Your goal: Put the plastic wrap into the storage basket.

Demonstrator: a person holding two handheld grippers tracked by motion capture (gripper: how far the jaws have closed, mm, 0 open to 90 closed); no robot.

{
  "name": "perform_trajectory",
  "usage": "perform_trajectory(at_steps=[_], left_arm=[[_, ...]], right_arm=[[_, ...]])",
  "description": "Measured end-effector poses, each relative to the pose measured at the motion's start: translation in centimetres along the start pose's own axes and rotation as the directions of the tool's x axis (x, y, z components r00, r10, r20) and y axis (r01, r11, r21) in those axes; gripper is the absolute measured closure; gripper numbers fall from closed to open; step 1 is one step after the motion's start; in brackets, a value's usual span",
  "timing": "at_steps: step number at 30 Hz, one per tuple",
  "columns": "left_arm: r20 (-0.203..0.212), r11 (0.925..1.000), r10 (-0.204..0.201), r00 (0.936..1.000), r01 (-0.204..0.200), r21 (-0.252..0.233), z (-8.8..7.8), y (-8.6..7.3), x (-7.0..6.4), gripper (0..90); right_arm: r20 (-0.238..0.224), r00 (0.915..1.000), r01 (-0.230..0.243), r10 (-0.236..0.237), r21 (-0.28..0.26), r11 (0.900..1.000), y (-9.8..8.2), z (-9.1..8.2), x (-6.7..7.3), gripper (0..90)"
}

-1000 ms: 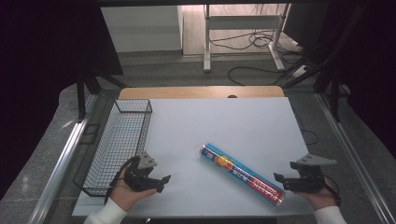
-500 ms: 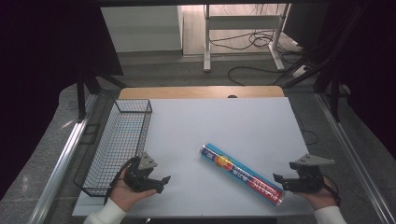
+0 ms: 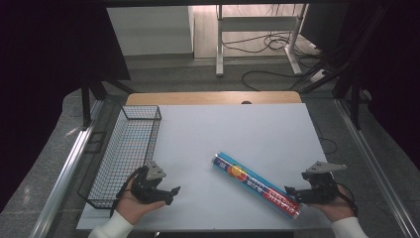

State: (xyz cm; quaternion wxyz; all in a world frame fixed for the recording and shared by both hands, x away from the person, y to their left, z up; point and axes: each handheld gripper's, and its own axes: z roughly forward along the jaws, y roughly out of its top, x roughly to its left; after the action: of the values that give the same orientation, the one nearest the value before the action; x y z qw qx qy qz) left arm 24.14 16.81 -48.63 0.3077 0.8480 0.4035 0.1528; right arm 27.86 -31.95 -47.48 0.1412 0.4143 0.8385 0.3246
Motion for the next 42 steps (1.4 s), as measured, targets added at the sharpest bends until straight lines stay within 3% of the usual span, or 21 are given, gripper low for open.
perform_trajectory(at_steps=[10,17,23,30,42], left_arm=[[0.0,1.0,0.003,1.0,-0.003,0.0,0.0,0.0,-0.1,14.4],[-0.002,1.0,0.001,1.0,-0.001,-0.005,-0.1,0.0,-0.1,14.4],[-0.003,1.0,0.004,1.0,-0.004,-0.004,-0.2,0.0,-0.1,14.4],[-0.003,1.0,0.005,1.0,-0.005,-0.005,-0.2,0.0,-0.1,14.5],[-0.003,1.0,0.006,1.0,-0.006,-0.005,-0.2,0.0,-0.1,14.4]], right_arm=[[-0.069,0.9959,0.063,-0.059,0.065,0.996,2.7,0.5,2.1,13.1],[-0.119,0.9862,0.131,-0.114,0.14,0.981,5.1,2.5,4.5,11.9],[-0.142,0.9799,0.171,-0.14,0.238,0.956,6.5,4.7,6.0,11.2],[-0.171,0.9744,0.199,-0.146,0.354,0.914,7.2,7.1,7.2,11.6],[-0.181,0.9721,0.218,-0.149,0.463,0.859,7.6,9.5,7.9,21.8]])
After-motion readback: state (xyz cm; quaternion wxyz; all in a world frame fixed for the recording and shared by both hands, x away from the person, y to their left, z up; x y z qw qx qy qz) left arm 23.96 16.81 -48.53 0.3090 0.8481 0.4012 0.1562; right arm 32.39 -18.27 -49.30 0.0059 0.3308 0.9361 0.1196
